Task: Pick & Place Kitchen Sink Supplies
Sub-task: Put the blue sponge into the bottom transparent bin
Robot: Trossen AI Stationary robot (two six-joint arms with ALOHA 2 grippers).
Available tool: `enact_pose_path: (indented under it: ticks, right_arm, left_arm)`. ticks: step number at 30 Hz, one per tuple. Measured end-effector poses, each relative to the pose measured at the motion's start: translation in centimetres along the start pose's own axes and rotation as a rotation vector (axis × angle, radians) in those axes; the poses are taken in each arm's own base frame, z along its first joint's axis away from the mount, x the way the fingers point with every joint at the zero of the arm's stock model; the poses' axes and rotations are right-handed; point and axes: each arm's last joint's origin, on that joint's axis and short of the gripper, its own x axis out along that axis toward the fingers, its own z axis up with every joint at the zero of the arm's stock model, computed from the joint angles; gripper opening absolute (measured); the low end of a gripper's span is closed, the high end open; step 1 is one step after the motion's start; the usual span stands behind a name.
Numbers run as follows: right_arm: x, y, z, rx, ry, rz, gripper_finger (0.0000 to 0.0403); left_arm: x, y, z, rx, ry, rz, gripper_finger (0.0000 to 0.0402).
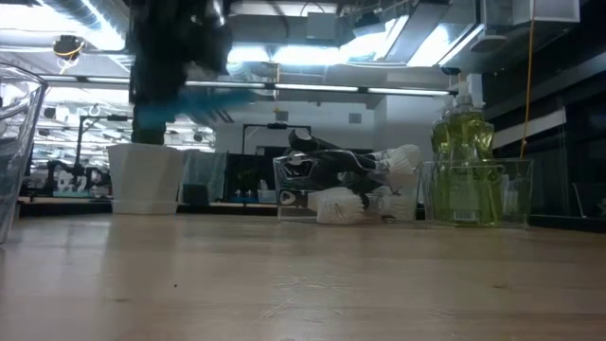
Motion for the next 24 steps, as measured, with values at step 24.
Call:
enact_pose_path:
  ticks: [24]
  right_arm:
    - [0.0,0.4,0.3,-0.028,-0.032,0.025,0.0196]
  left_arm:
    - [-9.5,-4.6,-15.4,-0.003,0.355,-0.126,0.0005]
